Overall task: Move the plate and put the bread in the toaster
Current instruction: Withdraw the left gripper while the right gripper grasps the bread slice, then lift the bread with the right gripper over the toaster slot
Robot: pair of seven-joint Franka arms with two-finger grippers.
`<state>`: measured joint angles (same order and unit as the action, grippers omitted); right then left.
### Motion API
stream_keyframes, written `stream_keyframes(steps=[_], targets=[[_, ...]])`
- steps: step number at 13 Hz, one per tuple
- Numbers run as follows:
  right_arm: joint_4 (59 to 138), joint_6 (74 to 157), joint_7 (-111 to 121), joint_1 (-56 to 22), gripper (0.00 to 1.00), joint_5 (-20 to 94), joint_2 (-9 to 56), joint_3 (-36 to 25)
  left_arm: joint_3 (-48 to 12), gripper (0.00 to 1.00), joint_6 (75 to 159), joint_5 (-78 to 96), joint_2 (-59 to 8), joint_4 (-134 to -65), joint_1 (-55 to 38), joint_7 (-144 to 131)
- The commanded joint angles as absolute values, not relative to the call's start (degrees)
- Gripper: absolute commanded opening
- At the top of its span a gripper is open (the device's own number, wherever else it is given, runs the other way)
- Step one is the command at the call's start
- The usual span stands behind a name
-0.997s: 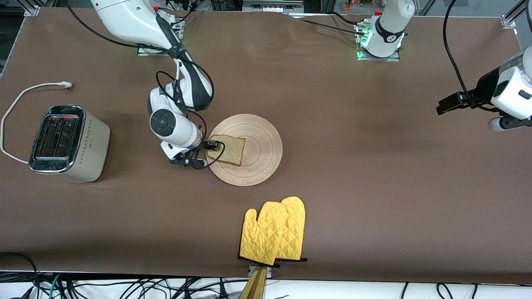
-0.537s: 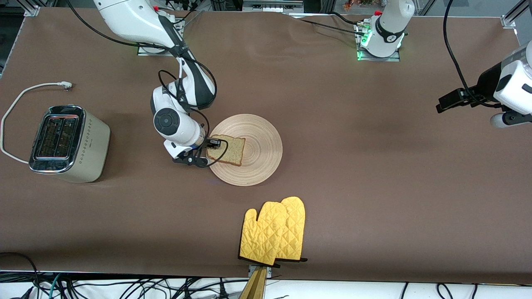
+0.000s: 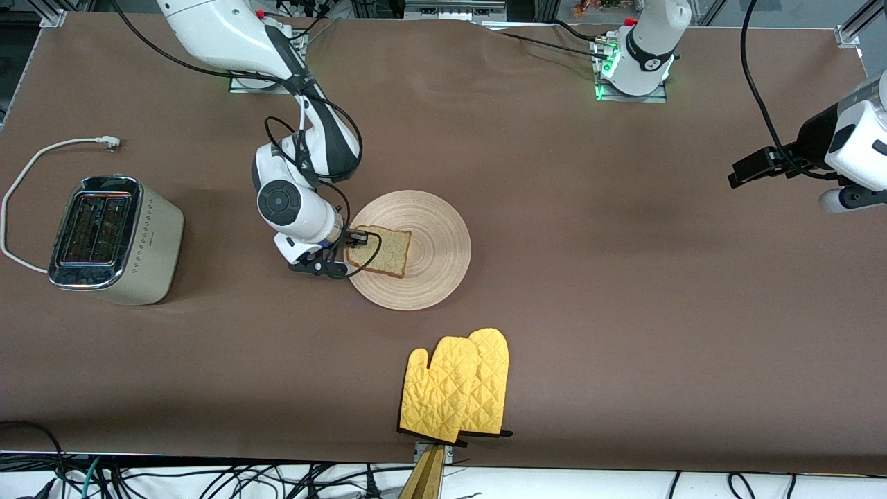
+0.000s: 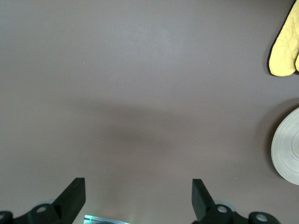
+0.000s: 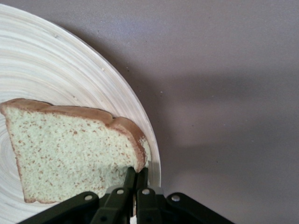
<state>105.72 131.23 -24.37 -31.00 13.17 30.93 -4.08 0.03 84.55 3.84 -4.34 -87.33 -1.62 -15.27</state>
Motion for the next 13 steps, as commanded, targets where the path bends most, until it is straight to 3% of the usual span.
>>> stream_keyframes(steps=[1,5,10,13], targets=[[105.73,130.78,-24.26,-31.64,0.00,12.83,30.32,-4.57,-0.62,1.00,83.85,5.01,-3.34,-87.98,-0.62,-14.94],[104.25,127.47,-23.03,-31.38,0.00,12.83,27.78,-7.02,-0.62,1.00,84.20,5.01,-3.25,-88.07,-0.70,-14.94],[92.84,106.48,-19.53,-31.38,0.00,9.07,24.53,-14.83,-0.62,1.00,84.29,5.10,-3.34,-88.15,-0.62,-14.94],[87.29,93.91,-12.42,-31.38,0.00,8.97,22.94,-22.56,-0.62,1.00,84.29,5.62,-3.34,-88.24,-0.62,-14.85]])
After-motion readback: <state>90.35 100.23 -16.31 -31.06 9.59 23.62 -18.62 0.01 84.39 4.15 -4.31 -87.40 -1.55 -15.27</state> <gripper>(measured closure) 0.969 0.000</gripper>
